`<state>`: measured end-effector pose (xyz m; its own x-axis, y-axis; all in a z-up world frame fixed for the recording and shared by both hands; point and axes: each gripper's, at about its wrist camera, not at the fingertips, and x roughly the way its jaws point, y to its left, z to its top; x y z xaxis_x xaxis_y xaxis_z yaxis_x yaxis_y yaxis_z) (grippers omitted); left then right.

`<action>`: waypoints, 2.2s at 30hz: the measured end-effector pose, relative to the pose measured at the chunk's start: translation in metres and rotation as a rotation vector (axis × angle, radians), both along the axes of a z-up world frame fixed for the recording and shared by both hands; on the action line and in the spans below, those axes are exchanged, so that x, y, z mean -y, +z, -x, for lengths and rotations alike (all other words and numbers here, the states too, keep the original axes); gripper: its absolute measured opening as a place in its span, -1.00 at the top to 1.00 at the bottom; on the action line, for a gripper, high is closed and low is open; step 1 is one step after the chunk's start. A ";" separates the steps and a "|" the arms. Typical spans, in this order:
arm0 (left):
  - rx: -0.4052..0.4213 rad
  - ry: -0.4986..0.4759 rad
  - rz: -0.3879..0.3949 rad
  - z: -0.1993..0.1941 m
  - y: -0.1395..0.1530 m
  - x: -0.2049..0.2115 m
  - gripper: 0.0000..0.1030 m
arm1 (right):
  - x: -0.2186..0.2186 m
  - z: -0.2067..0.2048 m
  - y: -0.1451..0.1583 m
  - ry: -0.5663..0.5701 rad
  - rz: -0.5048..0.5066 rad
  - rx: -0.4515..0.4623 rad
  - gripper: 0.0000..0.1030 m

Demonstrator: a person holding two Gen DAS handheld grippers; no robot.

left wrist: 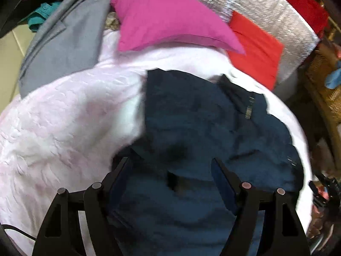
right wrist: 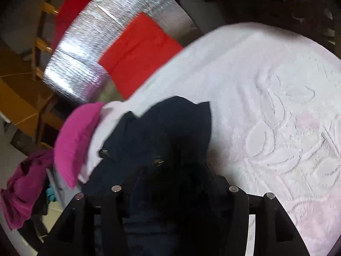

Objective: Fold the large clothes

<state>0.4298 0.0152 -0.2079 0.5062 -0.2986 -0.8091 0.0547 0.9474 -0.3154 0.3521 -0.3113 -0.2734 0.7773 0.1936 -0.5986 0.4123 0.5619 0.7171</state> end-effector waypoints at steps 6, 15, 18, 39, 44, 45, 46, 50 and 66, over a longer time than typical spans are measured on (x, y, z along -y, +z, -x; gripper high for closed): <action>-0.143 -0.087 0.189 0.015 -0.022 0.021 -0.52 | -0.037 0.010 -0.008 0.130 -0.218 0.048 -0.31; -0.319 0.039 0.455 0.003 -0.066 0.027 -0.60 | -0.075 -0.013 -0.071 0.098 -0.543 -0.014 -0.33; -0.323 0.082 0.519 -0.004 -0.070 0.023 -0.60 | -0.074 -0.014 -0.081 0.054 -0.597 -0.005 -0.33; -0.224 0.258 0.738 -0.028 -0.095 -0.013 0.59 | -0.065 -0.028 -0.062 -0.045 -0.369 0.021 0.68; -0.170 0.235 0.717 -0.016 -0.071 -0.016 0.66 | -0.068 -0.018 -0.032 -0.028 -0.278 0.062 0.69; -0.161 0.230 0.703 -0.014 -0.067 -0.017 0.66 | -0.069 -0.014 -0.028 -0.021 -0.270 0.066 0.69; -0.156 0.222 0.678 -0.010 -0.064 -0.018 0.66 | -0.069 -0.010 -0.026 -0.017 -0.267 0.063 0.69; -0.209 0.207 0.589 -0.006 -0.078 -0.019 0.65 | -0.070 -0.003 -0.033 0.002 -0.252 0.018 0.70; -0.208 0.049 0.391 0.018 -0.021 -0.037 -0.02 | -0.018 0.025 -0.020 0.208 -0.190 -0.152 0.30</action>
<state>0.4115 0.0524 -0.2292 0.3656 -0.5819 -0.7264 -0.0903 0.7546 -0.6499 0.3266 -0.2933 -0.2930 0.6139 0.4584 -0.6426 0.4134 0.5068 0.7565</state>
